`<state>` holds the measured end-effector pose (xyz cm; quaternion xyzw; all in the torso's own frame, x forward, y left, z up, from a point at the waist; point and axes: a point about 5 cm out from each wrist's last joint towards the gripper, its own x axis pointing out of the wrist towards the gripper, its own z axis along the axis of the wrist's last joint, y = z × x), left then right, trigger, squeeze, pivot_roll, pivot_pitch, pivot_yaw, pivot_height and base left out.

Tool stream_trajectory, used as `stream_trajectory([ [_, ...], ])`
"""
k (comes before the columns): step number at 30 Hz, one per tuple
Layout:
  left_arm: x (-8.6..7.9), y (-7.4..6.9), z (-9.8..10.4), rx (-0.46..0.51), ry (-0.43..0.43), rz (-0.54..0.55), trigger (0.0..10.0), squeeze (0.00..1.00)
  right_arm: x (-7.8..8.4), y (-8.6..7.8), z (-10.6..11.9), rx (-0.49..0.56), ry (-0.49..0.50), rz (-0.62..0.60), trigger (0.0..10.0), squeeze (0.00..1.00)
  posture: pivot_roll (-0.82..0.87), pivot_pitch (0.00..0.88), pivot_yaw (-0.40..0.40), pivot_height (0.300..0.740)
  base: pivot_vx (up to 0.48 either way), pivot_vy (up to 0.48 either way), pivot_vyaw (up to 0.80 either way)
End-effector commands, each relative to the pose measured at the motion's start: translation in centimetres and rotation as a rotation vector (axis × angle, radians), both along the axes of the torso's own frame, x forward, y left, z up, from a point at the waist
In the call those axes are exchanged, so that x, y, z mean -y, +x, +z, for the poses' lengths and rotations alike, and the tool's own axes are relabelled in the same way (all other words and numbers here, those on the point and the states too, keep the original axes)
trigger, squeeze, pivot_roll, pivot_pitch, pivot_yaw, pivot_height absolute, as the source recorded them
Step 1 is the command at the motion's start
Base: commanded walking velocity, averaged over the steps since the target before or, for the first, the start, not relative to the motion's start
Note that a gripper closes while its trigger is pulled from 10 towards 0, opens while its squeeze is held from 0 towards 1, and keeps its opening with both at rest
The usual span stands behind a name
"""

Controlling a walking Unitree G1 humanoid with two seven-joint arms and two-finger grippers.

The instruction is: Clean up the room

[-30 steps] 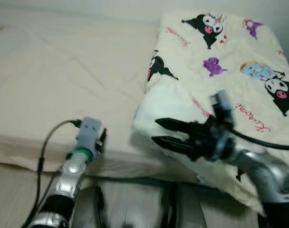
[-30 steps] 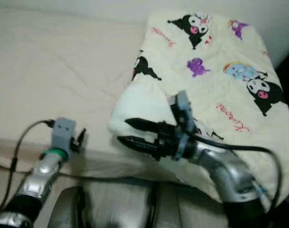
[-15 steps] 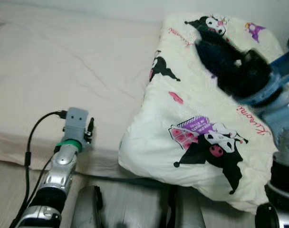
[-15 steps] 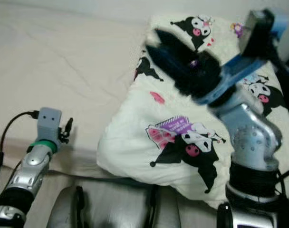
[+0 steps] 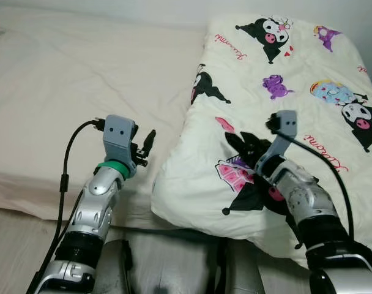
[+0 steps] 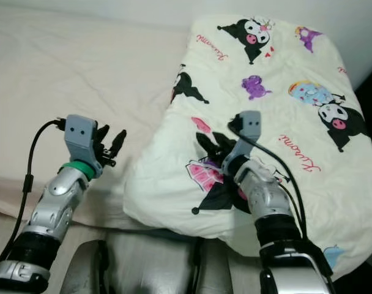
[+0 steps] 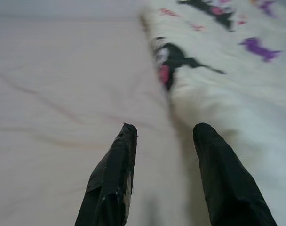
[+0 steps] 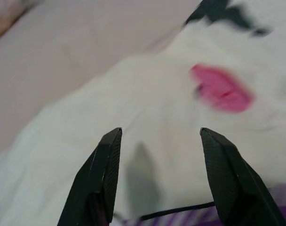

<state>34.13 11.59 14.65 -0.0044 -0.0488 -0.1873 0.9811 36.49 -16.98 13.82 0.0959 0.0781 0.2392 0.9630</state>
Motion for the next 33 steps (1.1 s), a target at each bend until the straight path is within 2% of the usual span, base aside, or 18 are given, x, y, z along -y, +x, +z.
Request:
stream_trajectory([
  [1,1.7,-0.3,-0.8,-0.043,0.013,-0.077,10.0,0.00,-1.6,-0.7,-2.2,-0.074,-0.063,0.084,10.0,0.00,0.06,0.094,0.025,0.575,0.000,0.000,0.00],
  [2,3.9,-0.4,-1.3,-0.054,0.060,-0.159,10.0,0.00,-2.6,-1.7,-4.5,-0.160,-0.140,0.146,10.0,0.00,0.06,0.096,0.018,0.575,0.000,0.000,0.00],
  [3,3.9,-0.4,-1.3,-0.054,0.060,-0.159,10.0,0.00,-2.6,-1.7,-4.5,-0.160,-0.140,0.146,10.0,0.00,0.06,0.096,0.018,0.575,0.000,0.000,0.00],
  [5,6.1,-0.6,-2.2,-0.077,0.151,-0.266,10.0,0.00,-2.3,-3.6,-7.9,-0.271,-0.253,0.182,10.0,0.00,0.04,0.102,0.018,0.575,0.000,0.000,0.00],
  [7,6.4,-0.8,-2.8,-0.091,0.195,-0.301,10.0,0.00,-1.7,-4.6,-9.2,-0.313,-0.282,0.177,10.0,0.00,0.04,0.102,0.018,0.575,0.000,0.000,0.00],
  [8,6.4,-0.8,-2.8,-0.091,0.195,-0.301,10.0,0.00,-1.7,-4.6,-9.2,-0.313,-0.282,0.177,10.0,0.00,0.04,0.102,0.018,0.575,0.000,0.000,0.00],
  [10,5.7,-1.8,-4.8,-0.103,0.340,-0.351,10.0,0.00,0.3,-7.6,-12.0,-0.403,-0.311,0.180,10.0,0.00,0.01,0.122,0.024,0.575,0.000,0.000,0.00],
  [11,5.7,-1.8,-4.8,-0.103,0.340,-0.351,10.0,0.00,0.3,-7.6,-12.0,-0.403,-0.311,0.180,10.0,0.00,0.01,0.122,0.024,0.575,0.000,0.000,0.00],
  [12,5.1,-2.4,-5.8,-0.106,0.412,-0.366,10.0,0.00,1.0,-9.0,-13.0,-0.437,-0.301,0.185,10.0,0.00,0.01,0.126,0.024,0.575,0.000,0.000,0.00],
  [13,3.0,-3.7,-8.0,-0.139,0.548,-0.354,10.0,0.00,1.8,-11.6,-14.1,-0.477,-0.247,0.189,10.0,0.00,0.00,0.135,0.024,0.575,0.000,0.000,0.00],
  [15,2.3,-4.1,-8.7,-0.156,0.577,-0.343,10.0,0.00,1.9,-12.2,-14.3,-0.478,-0.229,0.189,10.0,0.00,0.00,0.135,0.025,0.575,0.000,0.000,0.00],
  [18,0.7,-4.9,-10.0,-0.207,0.609,-0.312,10.0,0.00,1.8,-12.3,-13.2,-0.431,-0.124,0.163,10.0,0.00,0.00,0.143,0.027,0.575,0.000,0.000,0.00],
  [20,-0.6,-5.4,-11.0,-0.242,0.639,-0.284,10.0,0.00,1.4,-11.3,-11.2,-0.334,-0.007,0.153,10.0,0.00,0.00,0.145,0.029,0.575,0.000,0.000,0.00],
  [24,-4.1,-6.1,-12.7,-0.276,0.785,-0.218,10.0,0.00,-0.1,-8.5,-4.8,-0.058,0.187,0.177,10.0,0.00,0.01,0.146,0.038,0.575,0.000,0.000,0.00],
  [27,-5.7,-5.7,-12.0,-0.297,0.745,-0.142,10.0,0.00,-0.9,-8.3,-1.3,0.065,0.258,0.250,10.0,0.00,0.01,0.146,0.038,0.575,0.000,0.000,0.00],
  [30,-7.9,-5.0,-10.5,-0.286,0.689,-0.055,10.0,0.00,-1.5,-9.4,2.3,0.180,0.303,0.351,10.0,0.00,0.01,0.143,0.042,0.575,0.000,0.000,0.00],
  [32,-8.7,-4.8,-9.8,-0.276,0.667,-0.027,10.0,0.00,-1.7,-10.1,3.1,0.204,0.307,0.384,10.0,0.00,0.01,0.140,0.041,0.575,0.000,0.000,0.00],
  [33,-10.0,-4.5,-8.7,-0.256,0.636,0.009,10.0,0.00,-1.7,-10.9,3.9,0.226,0.312,0.410,10.0,0.00,0.01,0.138,0.042,0.575,0.000,0.000,0.00],
])
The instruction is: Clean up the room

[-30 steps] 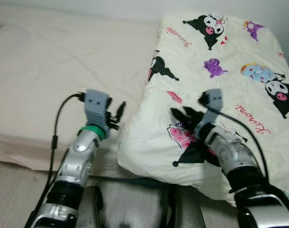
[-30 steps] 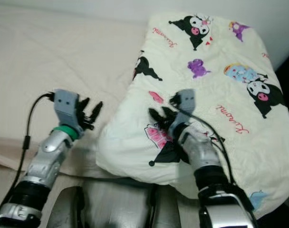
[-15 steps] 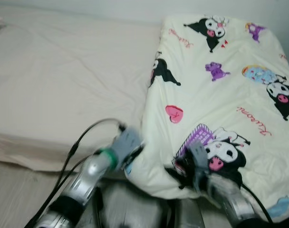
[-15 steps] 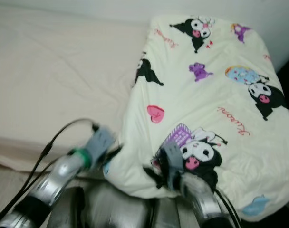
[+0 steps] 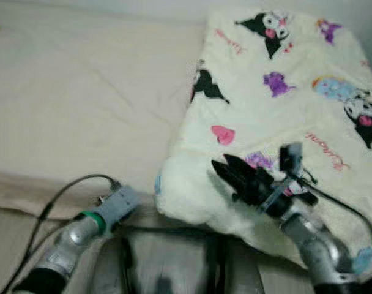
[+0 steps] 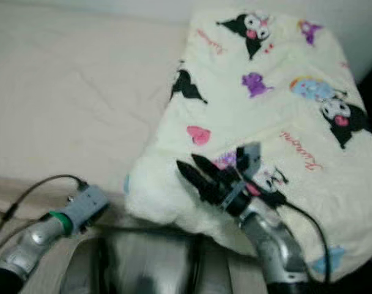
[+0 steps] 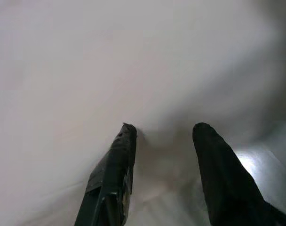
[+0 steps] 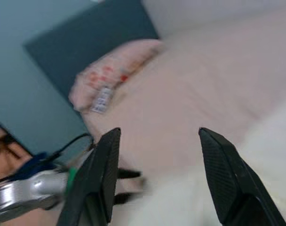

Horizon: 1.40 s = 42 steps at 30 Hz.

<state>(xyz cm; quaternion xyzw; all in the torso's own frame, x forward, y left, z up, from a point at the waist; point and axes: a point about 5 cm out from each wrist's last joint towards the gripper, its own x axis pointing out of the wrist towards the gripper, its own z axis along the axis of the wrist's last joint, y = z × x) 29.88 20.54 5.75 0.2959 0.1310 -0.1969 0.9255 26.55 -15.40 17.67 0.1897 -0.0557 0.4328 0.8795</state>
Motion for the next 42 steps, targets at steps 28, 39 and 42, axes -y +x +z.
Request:
stream_trajectory([
  [28,11.9,0.4,1.9,-0.108,-0.334,-0.378,10.0,0.00,7.8,2.1,-12.3,-0.488,-0.326,-0.710,10.0,0.00,-0.04,0.115,0.055,0.575,0.000,0.000,0.00],
  [39,7.1,-3.6,-4.4,-0.395,-0.064,-0.365,10.0,0.00,13.1,-5.4,-19.3,-0.926,-0.577,-1.155,10.0,0.00,-0.04,0.144,0.042,0.575,0.000,0.000,0.00],
  [42,6.8,-3.9,-4.8,-0.408,-0.054,-0.349,10.0,0.00,13.9,-7.3,-20.1,-0.980,-0.599,-1.201,10.0,0.00,-0.05,0.148,0.044,0.575,0.000,0.000,0.00],
])
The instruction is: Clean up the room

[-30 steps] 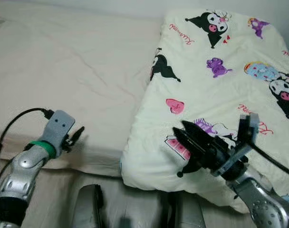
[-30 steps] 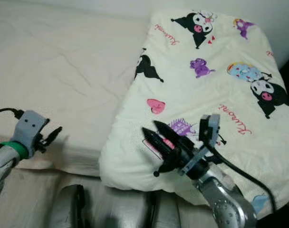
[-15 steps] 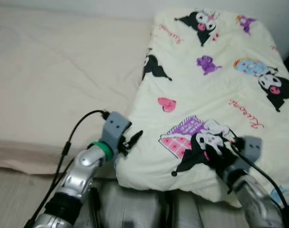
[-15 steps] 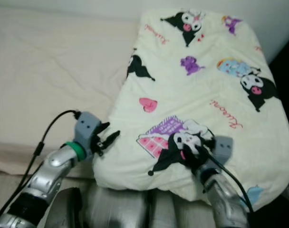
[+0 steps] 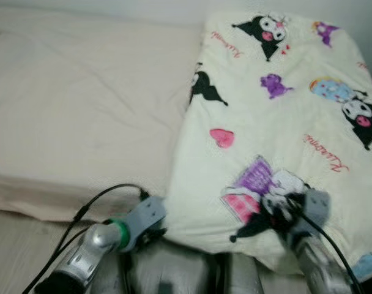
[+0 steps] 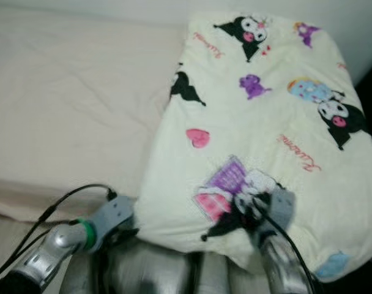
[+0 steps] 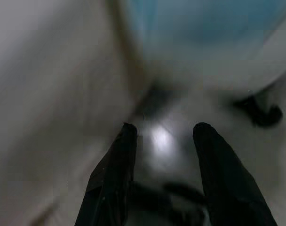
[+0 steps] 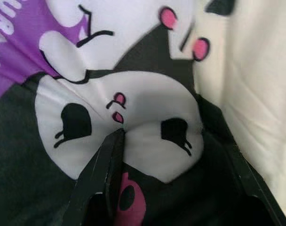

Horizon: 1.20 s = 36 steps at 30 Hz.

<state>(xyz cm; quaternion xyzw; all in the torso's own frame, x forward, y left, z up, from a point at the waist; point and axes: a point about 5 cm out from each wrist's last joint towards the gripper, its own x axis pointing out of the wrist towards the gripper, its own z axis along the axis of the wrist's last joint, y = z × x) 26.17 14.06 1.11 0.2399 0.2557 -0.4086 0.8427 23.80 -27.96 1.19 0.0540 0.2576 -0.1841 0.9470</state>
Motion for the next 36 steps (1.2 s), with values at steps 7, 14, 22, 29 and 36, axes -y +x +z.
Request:
stream_trajectory([
  [7,-2.0,0.2,0.8,0.015,-0.036,0.067,10.0,0.00,2.5,-6.2,-3.2,-0.224,-0.082,-0.178,10.0,0.00,-0.06,0.150,0.042,0.575,0.000,0.000,0.00],
  [14,-5.1,2.4,4.1,0.118,-0.112,0.211,10.0,0.00,-1.1,-1.8,4.3,0.221,-0.088,0.076,10.0,0.00,-0.04,0.152,0.046,0.575,0.000,0.000,0.00],
  [22,-6.3,4.5,8.1,0.226,-0.232,0.263,10.0,0.00,-6.6,-1.9,12.8,0.622,0.026,0.412,10.0,0.00,-0.04,0.149,0.041,0.575,0.000,0.000,0.00],
  [29,-3.3,6.0,11.4,0.383,-0.445,0.325,10.0,0.00,-8.6,-2.2,15.0,0.729,0.051,0.500,10.0,0.00,-0.06,0.128,0.034,0.575,0.000,0.000,0.00],
  [36,-1.6,7.6,15.9,0.660,-0.583,0.548,10.0,0.00,-9.3,2.7,15.5,0.774,0.025,0.515,10.0,0.00,-0.02,0.085,-0.009,0.575,0.000,0.000,0.00],
])
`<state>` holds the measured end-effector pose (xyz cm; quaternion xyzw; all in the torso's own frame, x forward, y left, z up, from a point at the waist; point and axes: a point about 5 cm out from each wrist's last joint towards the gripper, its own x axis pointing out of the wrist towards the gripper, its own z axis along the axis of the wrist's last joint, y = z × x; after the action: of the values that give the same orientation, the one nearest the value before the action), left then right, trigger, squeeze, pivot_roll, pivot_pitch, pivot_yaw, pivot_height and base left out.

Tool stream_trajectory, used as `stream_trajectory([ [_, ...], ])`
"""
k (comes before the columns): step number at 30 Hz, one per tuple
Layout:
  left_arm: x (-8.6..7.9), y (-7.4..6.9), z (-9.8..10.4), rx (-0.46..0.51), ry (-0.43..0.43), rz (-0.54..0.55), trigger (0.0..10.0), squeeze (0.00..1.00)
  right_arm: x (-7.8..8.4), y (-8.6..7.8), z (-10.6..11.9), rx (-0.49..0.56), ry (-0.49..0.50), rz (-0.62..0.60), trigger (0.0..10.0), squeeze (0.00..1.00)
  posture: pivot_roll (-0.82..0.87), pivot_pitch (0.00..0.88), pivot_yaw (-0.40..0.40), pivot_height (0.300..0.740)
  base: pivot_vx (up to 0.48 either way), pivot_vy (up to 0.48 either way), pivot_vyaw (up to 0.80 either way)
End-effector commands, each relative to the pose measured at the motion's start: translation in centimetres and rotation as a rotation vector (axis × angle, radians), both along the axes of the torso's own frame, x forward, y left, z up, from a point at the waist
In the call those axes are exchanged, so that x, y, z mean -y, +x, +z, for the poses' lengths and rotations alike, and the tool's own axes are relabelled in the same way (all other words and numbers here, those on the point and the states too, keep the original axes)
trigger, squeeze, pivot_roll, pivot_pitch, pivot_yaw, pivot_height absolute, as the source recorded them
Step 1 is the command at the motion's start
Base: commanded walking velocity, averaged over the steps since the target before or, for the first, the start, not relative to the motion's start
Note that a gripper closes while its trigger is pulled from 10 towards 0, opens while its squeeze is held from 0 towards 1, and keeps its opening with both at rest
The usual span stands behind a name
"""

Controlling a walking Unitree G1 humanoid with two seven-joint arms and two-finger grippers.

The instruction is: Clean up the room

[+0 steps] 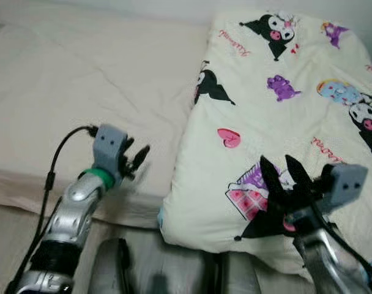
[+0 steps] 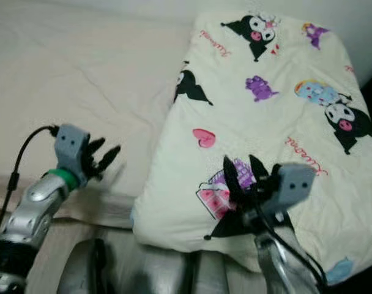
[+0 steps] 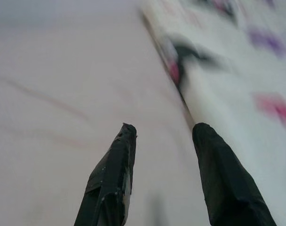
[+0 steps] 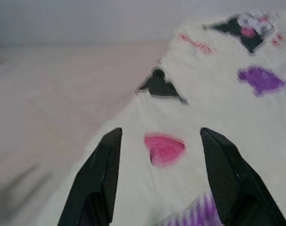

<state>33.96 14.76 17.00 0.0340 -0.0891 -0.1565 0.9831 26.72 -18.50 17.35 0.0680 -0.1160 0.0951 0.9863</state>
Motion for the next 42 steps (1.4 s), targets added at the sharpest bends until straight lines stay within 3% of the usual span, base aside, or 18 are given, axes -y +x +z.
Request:
stream_trajectory([
  [1,-0.9,-0.2,0.0,0.013,-0.004,0.054,10.0,0.00,0.2,-0.2,-0.7,-0.017,-0.009,-0.003,10.0,0.00,-0.02,0.085,-0.009,0.575,0.000,0.000,0.00],
  [4,-1.3,-0.5,4.0,0.189,-0.023,0.170,10.0,0.00,-0.7,3.2,1.4,0.018,0.078,0.072,10.0,0.00,0.03,0.057,-0.050,0.575,0.000,0.000,0.00],
  [7,-1.8,-1.0,5.1,0.233,-0.019,0.191,10.0,0.00,-0.9,4.1,2.0,0.020,0.115,0.102,10.0,0.00,0.05,0.051,-0.061,0.575,0.000,0.000,0.00],
  [11,-2.3,-1.4,4.8,0.226,-0.004,0.200,10.0,0.00,-1.1,4.7,1.9,0.016,0.088,0.099,10.0,0.00,0.07,0.053,-0.062,0.575,0.000,0.000,0.00],
  [13,-2.9,-2.1,3.6,0.182,-0.008,0.232,10.0,0.00,-1.5,5.4,1.5,0.009,0.069,0.082,10.0,0.00,0.08,0.049,-0.065,0.575,0.000,0.000,0.00],
  [18,-2.5,-2.5,2.8,0.163,-0.016,0.261,10.0,0.00,-2.1,6.5,1.1,0.003,0.075,0.042,10.0,0.00,0.10,0.050,-0.063,0.590,0.000,0.000,0.00],
  [38,0.2,-1.1,3.0,0.117,-0.043,0.199,10.0,0.00,-0.4,6.7,-0.8,-0.026,0.095,-0.054,10.0,0.00,0.07,0.053,-0.028,0.660,0.000,0.000,0.00],
  [42,1.2,-0.6,2.7,0.065,-0.064,0.165,10.0,0.00,-0.3,6.8,-0.9,-0.026,0.093,-0.060,10.0,0.00,0.06,0.050,-0.026,0.680,0.000,0.000,0.00],
])
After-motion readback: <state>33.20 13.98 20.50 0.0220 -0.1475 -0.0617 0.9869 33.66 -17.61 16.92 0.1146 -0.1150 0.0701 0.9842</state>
